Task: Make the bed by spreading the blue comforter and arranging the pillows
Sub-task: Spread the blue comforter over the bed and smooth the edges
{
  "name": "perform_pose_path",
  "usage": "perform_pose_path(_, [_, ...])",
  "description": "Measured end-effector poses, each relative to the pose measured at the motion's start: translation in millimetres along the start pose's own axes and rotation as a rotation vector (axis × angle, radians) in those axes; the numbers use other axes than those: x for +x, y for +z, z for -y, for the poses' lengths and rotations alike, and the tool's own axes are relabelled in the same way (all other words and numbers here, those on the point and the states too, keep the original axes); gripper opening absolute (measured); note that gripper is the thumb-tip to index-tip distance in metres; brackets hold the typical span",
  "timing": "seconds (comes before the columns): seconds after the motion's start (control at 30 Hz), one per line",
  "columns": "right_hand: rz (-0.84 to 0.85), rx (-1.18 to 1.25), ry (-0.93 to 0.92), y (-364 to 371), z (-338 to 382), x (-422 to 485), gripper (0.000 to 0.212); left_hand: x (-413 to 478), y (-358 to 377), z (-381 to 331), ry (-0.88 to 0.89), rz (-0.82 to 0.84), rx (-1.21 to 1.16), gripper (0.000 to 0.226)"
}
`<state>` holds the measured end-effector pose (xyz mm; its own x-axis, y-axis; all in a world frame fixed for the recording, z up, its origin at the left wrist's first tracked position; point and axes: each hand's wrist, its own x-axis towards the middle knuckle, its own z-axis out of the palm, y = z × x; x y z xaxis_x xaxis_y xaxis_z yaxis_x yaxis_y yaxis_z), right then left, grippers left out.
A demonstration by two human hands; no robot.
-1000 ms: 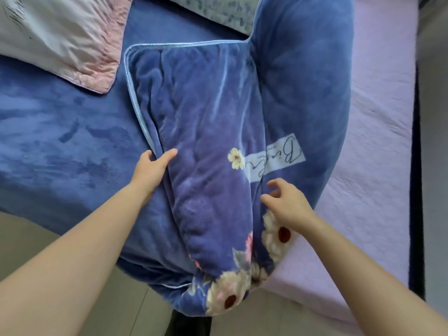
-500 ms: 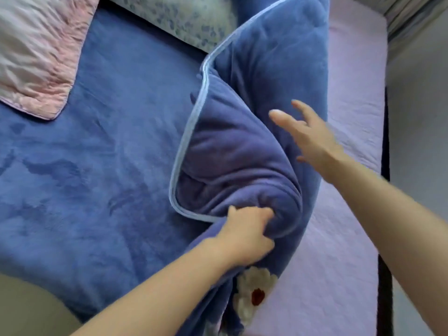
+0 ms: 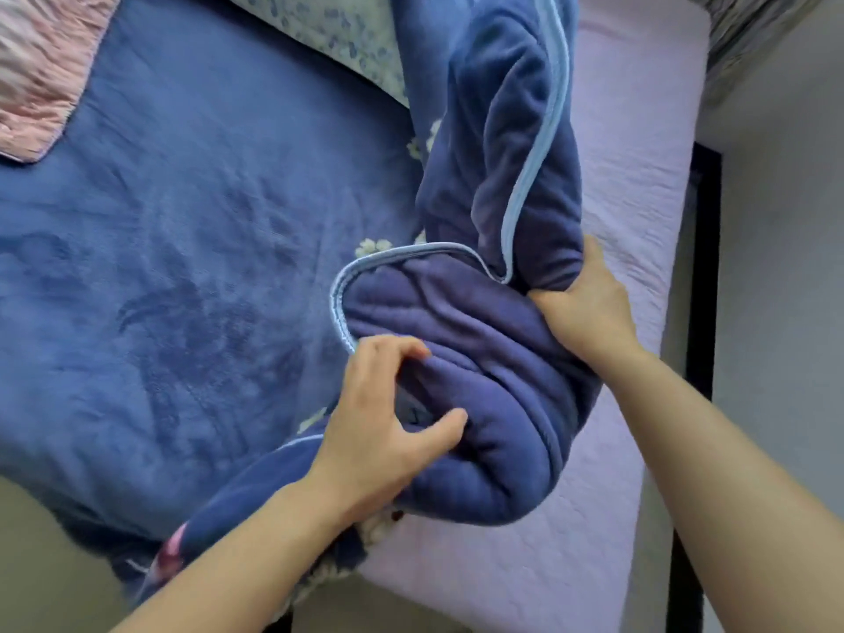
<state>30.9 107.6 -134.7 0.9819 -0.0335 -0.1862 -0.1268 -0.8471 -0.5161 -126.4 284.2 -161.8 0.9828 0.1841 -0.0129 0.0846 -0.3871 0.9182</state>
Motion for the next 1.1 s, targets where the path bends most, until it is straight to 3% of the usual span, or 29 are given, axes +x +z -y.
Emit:
perform_pose_path(0.07, [-0.009,0.020,0.004,-29,-36,-18,0.053,-5,31,-8,-0.246,-0.151,0.026,0.092])
perform_pose_path(0.1, [-0.018,0.000,0.020,-42,-56,-27,0.050,-6,46,-7,-0.383,-0.136,-0.023,0.112])
perform_pose_path(0.17, [-0.040,-0.085,0.047,-72,-101,-52,0.047,-16,85,-7,-0.485,-0.010,-0.172,0.133])
perform_pose_path(0.23, [-0.019,-0.188,0.050,-99,-147,-78,0.043,-41,135,-14,-0.430,0.247,-0.052,0.122])
perform_pose_path(0.3, [0.026,-0.230,0.030,-119,-178,-100,0.045,-76,181,-24,-0.417,0.458,0.195,0.093])
perform_pose_path(0.43, [0.062,-0.080,0.006,-149,-211,-126,0.041,-122,217,-39,-0.412,0.412,0.257,0.051])
perform_pose_path(0.53, [0.126,0.188,0.132,-158,-248,-140,0.039,-140,201,-39,-0.351,0.459,0.186,0.019])
perform_pose_path(0.63, [0.190,0.197,0.365,-131,-297,-158,0.039,-165,192,-32,-0.292,0.605,0.234,0.020])
perform_pose_path(0.77, [0.313,-0.072,0.524,-69,-331,-179,0.054,-210,211,11,-0.228,0.738,0.393,0.046])
perform_pose_path(0.87, [0.214,0.010,0.573,-50,-318,-188,0.042,-250,223,22,-0.168,0.600,0.423,0.047])
perform_pose_path(0.97, [0.179,0.409,0.657,-49,-297,-202,0.047,-280,226,17,-0.347,0.139,0.335,0.038])
perform_pose_path(1.03, [0.163,0.535,0.686,-47,-291,-211,0.074,-289,229,30,-0.746,-0.211,0.204,0.034])
perform_pose_path(1.1, [0.207,0.426,0.633,-41,-286,-216,0.109,-290,229,50,-1.310,-0.391,-0.125,0.042])
